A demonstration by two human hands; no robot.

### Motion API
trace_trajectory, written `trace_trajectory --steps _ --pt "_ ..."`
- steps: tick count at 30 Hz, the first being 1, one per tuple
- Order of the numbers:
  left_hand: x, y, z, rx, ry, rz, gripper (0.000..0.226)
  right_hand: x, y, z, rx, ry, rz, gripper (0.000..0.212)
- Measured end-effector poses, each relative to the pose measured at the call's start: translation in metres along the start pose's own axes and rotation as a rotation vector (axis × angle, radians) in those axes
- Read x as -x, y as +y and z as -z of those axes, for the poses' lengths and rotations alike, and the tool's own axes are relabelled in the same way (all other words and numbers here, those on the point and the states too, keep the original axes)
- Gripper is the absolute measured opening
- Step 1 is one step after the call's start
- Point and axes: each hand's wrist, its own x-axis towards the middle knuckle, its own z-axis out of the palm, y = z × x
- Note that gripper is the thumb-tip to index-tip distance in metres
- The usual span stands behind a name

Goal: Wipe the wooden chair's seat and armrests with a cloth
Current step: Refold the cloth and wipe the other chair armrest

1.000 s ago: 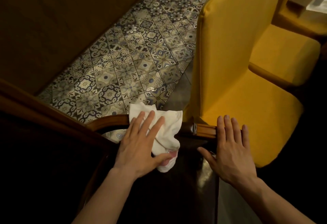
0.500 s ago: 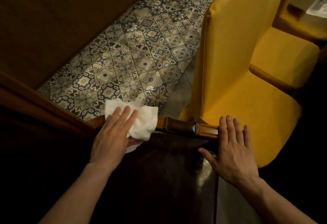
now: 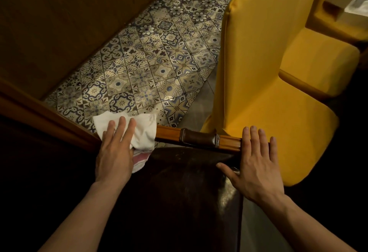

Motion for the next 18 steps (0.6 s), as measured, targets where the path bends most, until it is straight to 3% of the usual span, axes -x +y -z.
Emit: trace_trajectory --steps 5,18 --pt "0.001 0.029 -0.004 0.045 -0.002 0.039 0.085 0.001 0.000 0.001 -0.011 0.002 0.001 0.119" --pt "0.011 0.090 -0.016 0.044 -0.019 -0.191 0.083 0.001 0.002 0.005 -0.029 -0.044 0.023 0.121"
